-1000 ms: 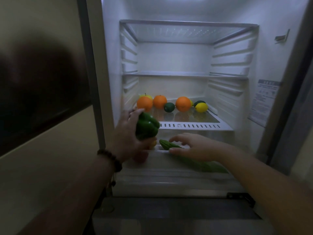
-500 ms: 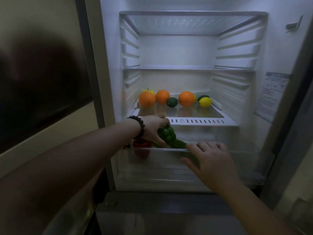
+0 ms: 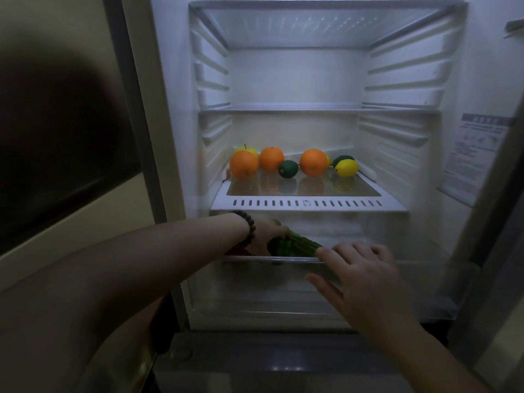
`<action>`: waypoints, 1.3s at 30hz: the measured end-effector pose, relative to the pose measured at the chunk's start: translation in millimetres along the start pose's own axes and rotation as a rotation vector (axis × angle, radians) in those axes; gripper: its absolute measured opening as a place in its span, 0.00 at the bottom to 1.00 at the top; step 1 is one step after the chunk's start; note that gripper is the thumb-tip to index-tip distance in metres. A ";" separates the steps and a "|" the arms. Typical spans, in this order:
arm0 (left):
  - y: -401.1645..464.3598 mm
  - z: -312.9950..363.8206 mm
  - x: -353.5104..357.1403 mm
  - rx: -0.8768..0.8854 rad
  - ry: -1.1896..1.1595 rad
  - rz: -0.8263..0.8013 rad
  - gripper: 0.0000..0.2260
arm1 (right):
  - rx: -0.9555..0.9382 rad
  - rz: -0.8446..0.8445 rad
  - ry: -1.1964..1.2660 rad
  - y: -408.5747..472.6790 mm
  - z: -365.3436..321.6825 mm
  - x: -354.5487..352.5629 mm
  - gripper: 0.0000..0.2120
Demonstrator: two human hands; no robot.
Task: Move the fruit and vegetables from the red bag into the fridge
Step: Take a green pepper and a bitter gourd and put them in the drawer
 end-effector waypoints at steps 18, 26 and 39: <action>-64.3 -6.2 -18.8 -0.076 -0.293 0.009 0.29 | 0.038 -0.046 0.012 -2.3 -3.6 -6.5 0.21; -142.7 29.8 -53.6 -0.022 -0.382 0.528 0.27 | 0.076 -0.123 0.032 -6.4 -6.8 -12.1 0.26; -138.8 171.6 -48.0 0.256 -0.338 0.992 0.24 | 0.442 0.083 0.020 -80.1 30.3 -86.4 0.20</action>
Point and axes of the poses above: each hand's wrist, its own y-axis towards the middle knuckle, its own x-axis out of the palm, z = x × y, the point moved 4 cm from there along y, towards the middle knuckle, and after that the axes turned 8 degrees about -z, right-handed, at the moved point
